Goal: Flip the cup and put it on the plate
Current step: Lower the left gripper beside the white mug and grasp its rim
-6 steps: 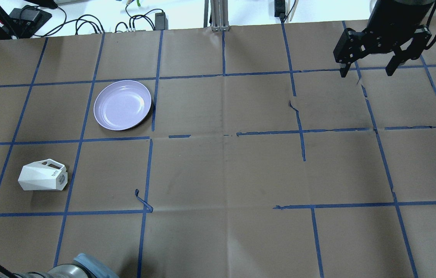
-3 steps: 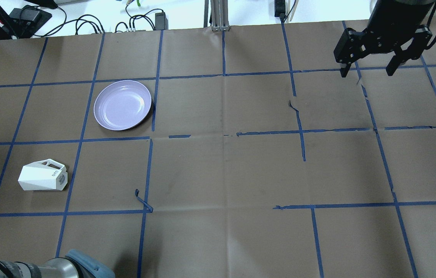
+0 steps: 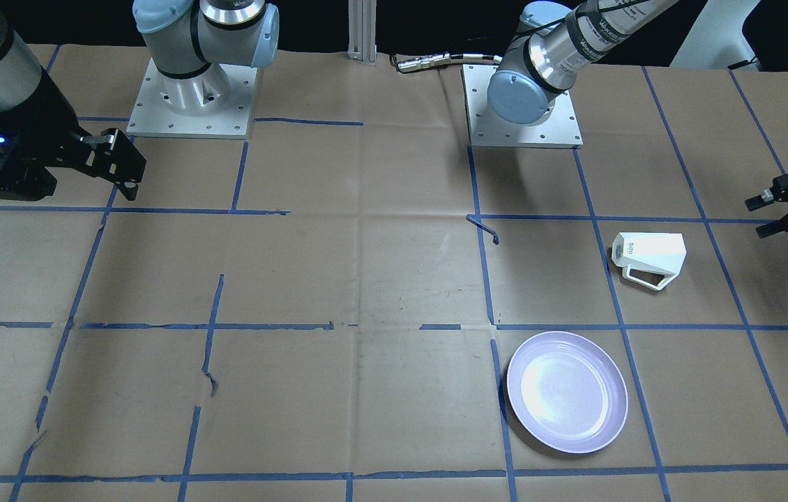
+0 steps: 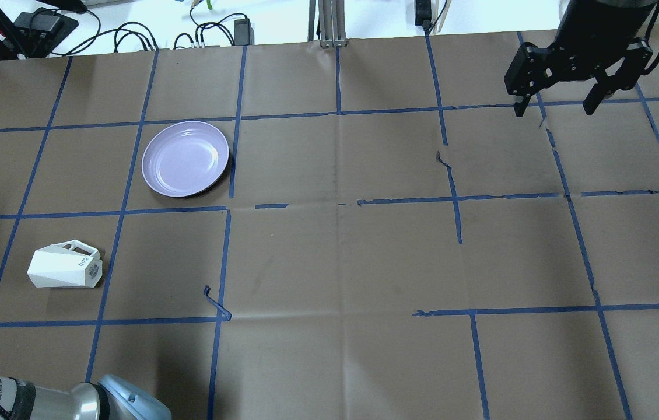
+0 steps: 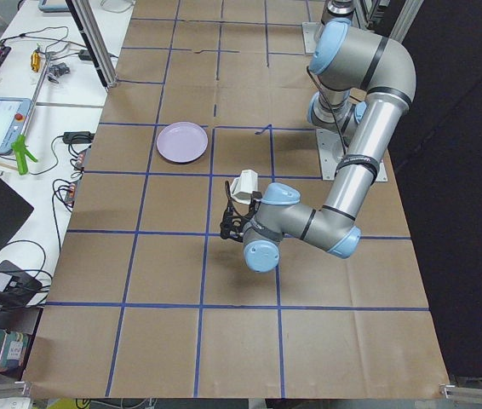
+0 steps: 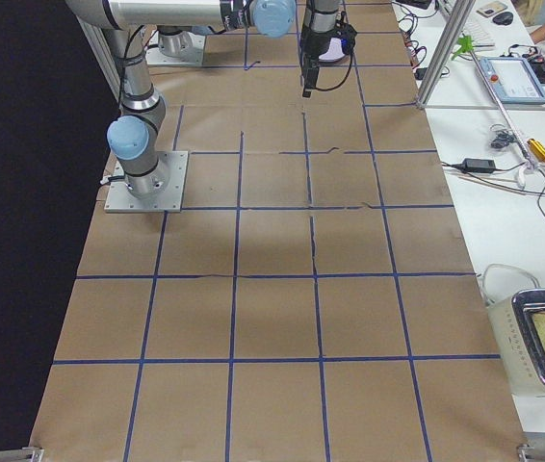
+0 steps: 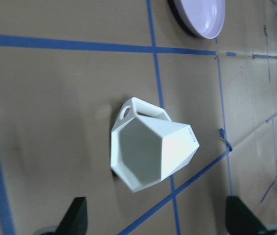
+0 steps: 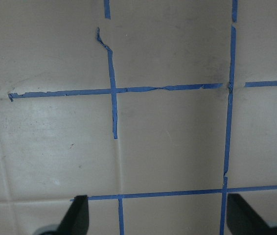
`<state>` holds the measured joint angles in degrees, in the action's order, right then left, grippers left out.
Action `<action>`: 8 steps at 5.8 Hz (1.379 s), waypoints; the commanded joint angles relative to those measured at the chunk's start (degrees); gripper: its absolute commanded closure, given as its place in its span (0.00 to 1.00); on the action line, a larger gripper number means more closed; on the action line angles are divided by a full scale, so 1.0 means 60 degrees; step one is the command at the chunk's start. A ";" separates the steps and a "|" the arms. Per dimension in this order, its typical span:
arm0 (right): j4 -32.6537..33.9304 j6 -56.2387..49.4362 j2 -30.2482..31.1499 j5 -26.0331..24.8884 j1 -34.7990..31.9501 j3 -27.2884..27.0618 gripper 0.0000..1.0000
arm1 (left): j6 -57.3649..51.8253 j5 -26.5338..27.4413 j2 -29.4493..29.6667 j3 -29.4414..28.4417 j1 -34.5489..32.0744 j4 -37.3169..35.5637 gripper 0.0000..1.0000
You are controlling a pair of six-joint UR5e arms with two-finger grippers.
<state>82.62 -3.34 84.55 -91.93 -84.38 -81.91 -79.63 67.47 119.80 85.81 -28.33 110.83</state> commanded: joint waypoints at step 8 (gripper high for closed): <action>0.0000 0.0000 0.0000 0.0000 0.0000 0.0000 0.00 | -0.0733 -0.0464 0.0892 0.1079 -0.0582 0.0835 0.94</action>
<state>82.62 -3.34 84.55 -91.93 -84.38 -81.91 -84.24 64.55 125.15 92.15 -31.90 115.89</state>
